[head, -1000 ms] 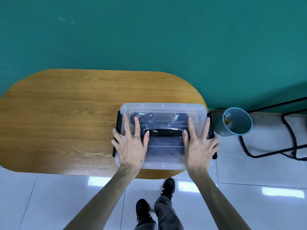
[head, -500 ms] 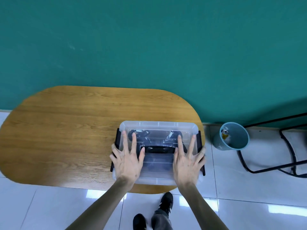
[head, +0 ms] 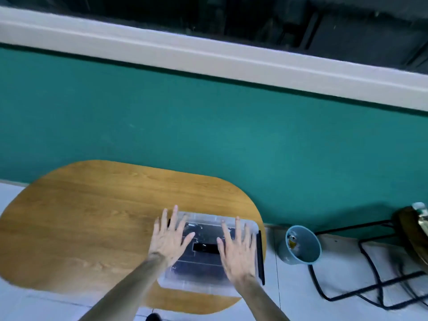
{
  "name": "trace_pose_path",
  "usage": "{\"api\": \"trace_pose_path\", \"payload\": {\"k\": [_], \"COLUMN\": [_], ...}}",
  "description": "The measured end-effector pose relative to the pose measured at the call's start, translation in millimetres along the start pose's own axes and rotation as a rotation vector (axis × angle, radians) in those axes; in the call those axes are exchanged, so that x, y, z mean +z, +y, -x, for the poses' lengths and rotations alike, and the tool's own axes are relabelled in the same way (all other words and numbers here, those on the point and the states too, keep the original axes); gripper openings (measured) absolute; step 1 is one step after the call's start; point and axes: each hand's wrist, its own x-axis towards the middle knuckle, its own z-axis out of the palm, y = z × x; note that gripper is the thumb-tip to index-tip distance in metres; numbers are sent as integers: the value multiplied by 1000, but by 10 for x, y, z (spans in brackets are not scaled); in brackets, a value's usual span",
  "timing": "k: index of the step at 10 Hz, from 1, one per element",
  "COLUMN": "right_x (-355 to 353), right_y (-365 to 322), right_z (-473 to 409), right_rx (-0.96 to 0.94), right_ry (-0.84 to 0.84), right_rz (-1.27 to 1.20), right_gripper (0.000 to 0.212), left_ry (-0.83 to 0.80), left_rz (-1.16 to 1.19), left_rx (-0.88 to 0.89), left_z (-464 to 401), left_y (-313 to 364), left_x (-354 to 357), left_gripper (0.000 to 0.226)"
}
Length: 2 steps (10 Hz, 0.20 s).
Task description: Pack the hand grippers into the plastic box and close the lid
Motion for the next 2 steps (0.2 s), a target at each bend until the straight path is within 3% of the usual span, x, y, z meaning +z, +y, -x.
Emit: {"api": "trace_pose_path", "payload": {"k": [2], "right_x": [-1101], "right_y": [-365], "right_z": [-589], "right_rx": [-22], "right_ry": [176], "right_rz": [15], "right_gripper": [59], "left_ry": [239], "left_rz": [-21], "left_rx": [46], "left_z": [-198], "left_y": [-33], "left_x": [-1243], "left_gripper": [92]}}
